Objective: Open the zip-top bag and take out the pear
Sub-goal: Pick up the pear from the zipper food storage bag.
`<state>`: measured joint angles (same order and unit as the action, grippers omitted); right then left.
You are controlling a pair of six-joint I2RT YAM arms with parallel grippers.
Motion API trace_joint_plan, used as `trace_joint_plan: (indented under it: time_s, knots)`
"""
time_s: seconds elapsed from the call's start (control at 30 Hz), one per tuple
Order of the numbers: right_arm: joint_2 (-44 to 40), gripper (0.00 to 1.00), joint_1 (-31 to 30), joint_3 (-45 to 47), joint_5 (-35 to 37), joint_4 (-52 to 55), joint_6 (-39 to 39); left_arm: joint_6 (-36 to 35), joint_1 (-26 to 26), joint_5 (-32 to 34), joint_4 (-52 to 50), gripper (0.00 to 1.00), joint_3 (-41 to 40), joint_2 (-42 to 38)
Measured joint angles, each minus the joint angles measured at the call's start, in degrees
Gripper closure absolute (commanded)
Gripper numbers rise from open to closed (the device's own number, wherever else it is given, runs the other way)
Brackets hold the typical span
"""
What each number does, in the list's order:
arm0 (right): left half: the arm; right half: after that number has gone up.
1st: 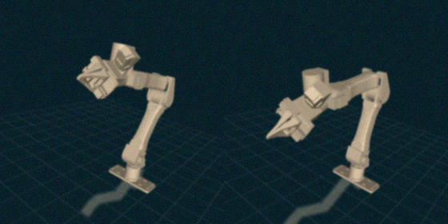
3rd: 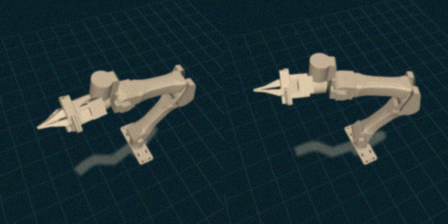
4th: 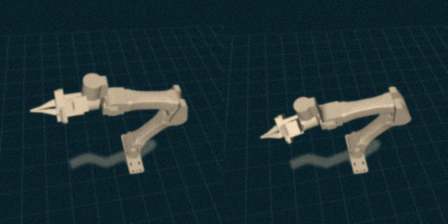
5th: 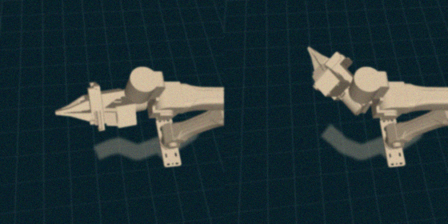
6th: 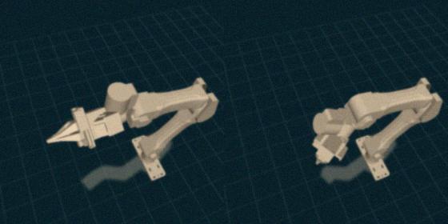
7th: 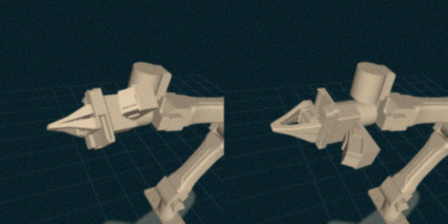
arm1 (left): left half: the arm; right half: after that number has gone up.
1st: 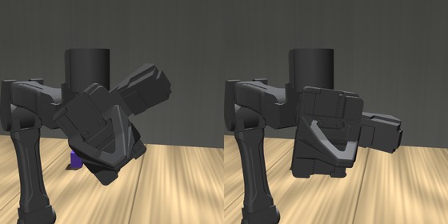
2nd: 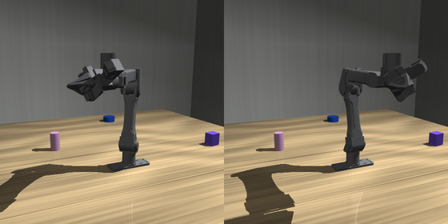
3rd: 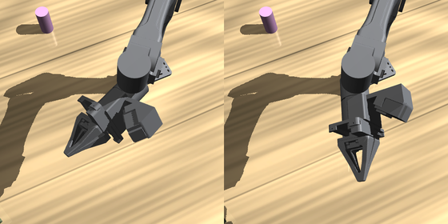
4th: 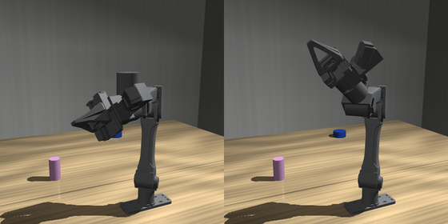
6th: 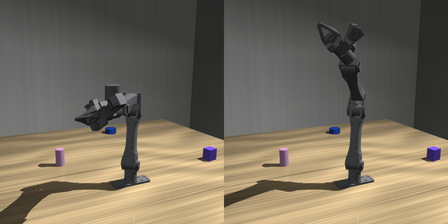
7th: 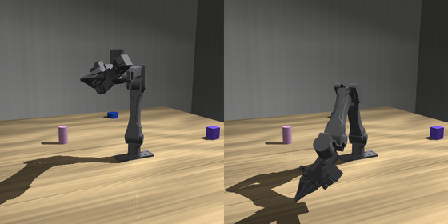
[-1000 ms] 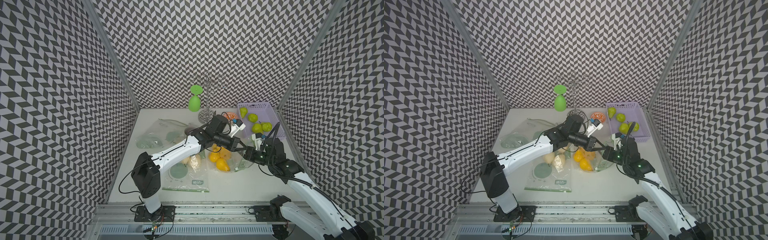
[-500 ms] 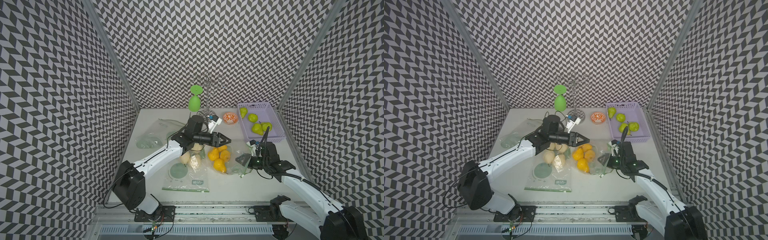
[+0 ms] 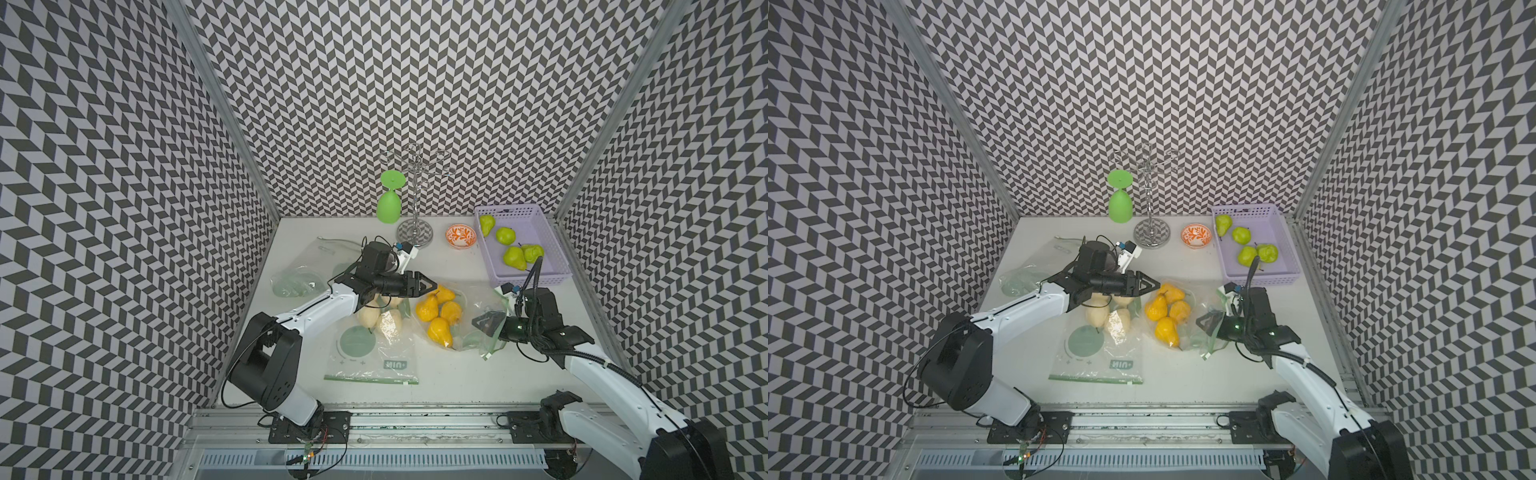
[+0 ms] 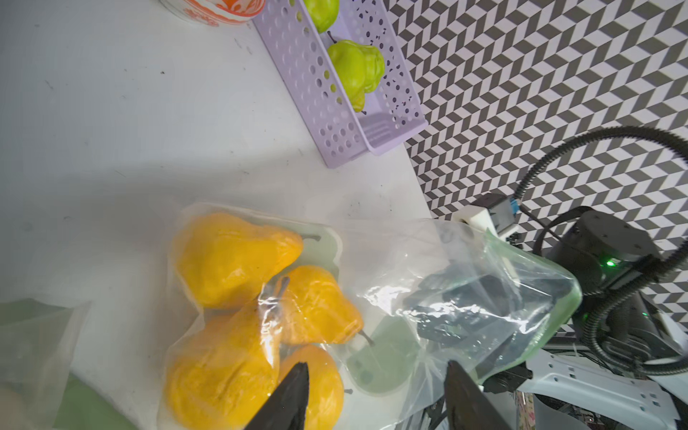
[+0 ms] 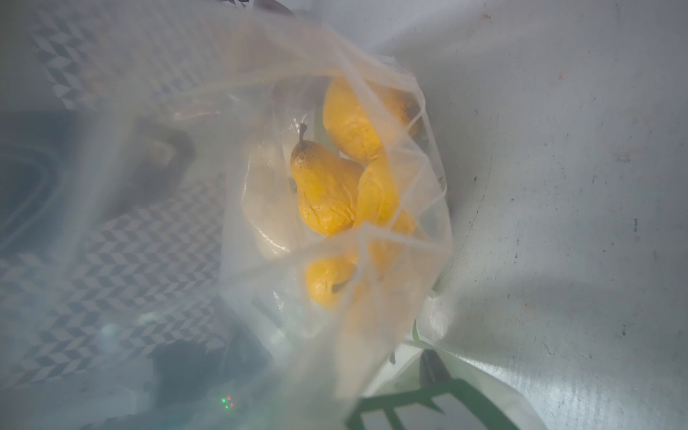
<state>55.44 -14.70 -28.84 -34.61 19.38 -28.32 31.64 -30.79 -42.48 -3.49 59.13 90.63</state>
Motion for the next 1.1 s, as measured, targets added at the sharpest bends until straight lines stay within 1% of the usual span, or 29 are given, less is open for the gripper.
trace_joint_plan:
  time_s: [0.07, 0.2, 0.3, 0.73, 0.77, 0.8, 0.83, 0.9, 0.93, 1.0, 1.03, 1.1]
  knots:
    - [0.0, 0.61, 0.0, -0.3, -0.2, 0.4, 0.8, -1.0, -0.2, 0.7, 0.1, 0.34, 0.0, 1.8]
    - [0.0, 0.61, 0.0, -0.7, -0.6, 1.0, 1.8, -3.3, -1.0, 2.6, -0.9, 0.33, 0.3, 5.2]
    - [0.0, 0.60, 0.0, -0.7, -1.1, 1.4, 2.2, -5.0, -1.2, 4.3, -1.8, 0.30, 0.3, 6.8]
    - [-0.5, 0.60, 0.2, -0.7, -2.6, 1.6, 3.5, -9.9, -1.9, 11.5, -2.6, 0.27, 2.6, 10.4]
    - [-0.5, 0.60, 0.2, -0.7, -2.8, 1.6, 3.5, -10.2, -1.9, 12.0, -2.6, 0.30, 3.1, 11.0]
    - [-0.5, 0.59, 0.2, -0.7, -2.9, 1.5, 3.7, -10.4, -1.9, 12.4, -2.7, 0.35, 3.5, 11.5]
    - [-0.4, 0.59, 0.2, -0.7, -3.1, 1.5, 3.8, -10.9, -1.9, 13.0, -2.8, 0.46, 4.0, 12.2]
    - [-0.3, 0.58, 0.2, -0.7, -3.6, 1.4, 4.0, -11.2, -2.1, 13.5, -3.1, 0.71, 4.6, 13.2]
    - [-0.3, 0.58, 0.2, -0.7, -3.7, 1.4, 4.1, -11.7, -2.3, 13.4, -2.9, 0.82, 4.9, 13.6]
    - [-0.3, 0.58, 0.2, -0.7, -4.1, 1.4, 4.5, -12.2, -2.6, 13.6, -2.9, 0.97, 5.7, 13.9]
    - [-0.3, 0.58, 0.2, -0.7, -4.2, 1.4, 4.7, -12.7, -2.6, 13.5, -3.0, 1.00, 5.8, 13.9]
    - [-0.4, 0.57, 0.2, -0.7, -4.5, 1.4, 4.9, -13.0, -2.7, 13.4, -3.5, 1.00, 5.8, 13.9]
